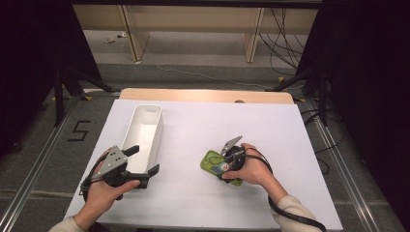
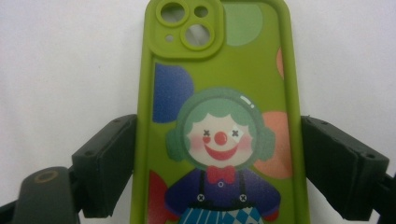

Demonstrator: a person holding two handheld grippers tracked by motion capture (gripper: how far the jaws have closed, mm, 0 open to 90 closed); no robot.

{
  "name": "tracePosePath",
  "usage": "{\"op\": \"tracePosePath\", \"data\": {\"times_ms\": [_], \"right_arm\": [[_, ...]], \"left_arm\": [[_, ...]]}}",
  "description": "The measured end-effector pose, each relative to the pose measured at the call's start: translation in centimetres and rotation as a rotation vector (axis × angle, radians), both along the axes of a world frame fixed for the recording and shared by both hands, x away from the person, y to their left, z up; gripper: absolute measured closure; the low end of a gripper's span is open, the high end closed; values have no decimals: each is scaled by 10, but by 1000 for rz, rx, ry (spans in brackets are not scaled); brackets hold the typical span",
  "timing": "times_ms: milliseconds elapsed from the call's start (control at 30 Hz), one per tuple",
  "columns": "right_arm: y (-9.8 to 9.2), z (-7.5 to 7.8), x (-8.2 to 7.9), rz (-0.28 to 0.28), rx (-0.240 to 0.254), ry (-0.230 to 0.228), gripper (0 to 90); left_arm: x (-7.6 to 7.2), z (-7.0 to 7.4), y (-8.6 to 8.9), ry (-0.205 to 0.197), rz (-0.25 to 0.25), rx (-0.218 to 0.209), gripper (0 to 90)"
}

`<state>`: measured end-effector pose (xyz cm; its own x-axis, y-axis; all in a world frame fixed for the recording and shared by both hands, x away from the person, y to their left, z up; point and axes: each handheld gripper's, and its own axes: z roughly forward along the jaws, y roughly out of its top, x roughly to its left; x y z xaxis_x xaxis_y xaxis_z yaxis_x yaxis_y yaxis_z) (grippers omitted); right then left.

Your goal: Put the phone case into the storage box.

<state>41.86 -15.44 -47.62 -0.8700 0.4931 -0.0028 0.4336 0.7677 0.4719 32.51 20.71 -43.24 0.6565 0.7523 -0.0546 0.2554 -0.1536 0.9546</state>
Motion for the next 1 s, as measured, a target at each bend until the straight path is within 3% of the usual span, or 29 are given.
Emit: {"op": "tracePosePath", "data": {"times_ms": [1000], "right_arm": [[-2, 2, -1, -30, 24, 9, 168]], "left_arm": [[0, 0, 0, 1, 2, -2, 37]]}}
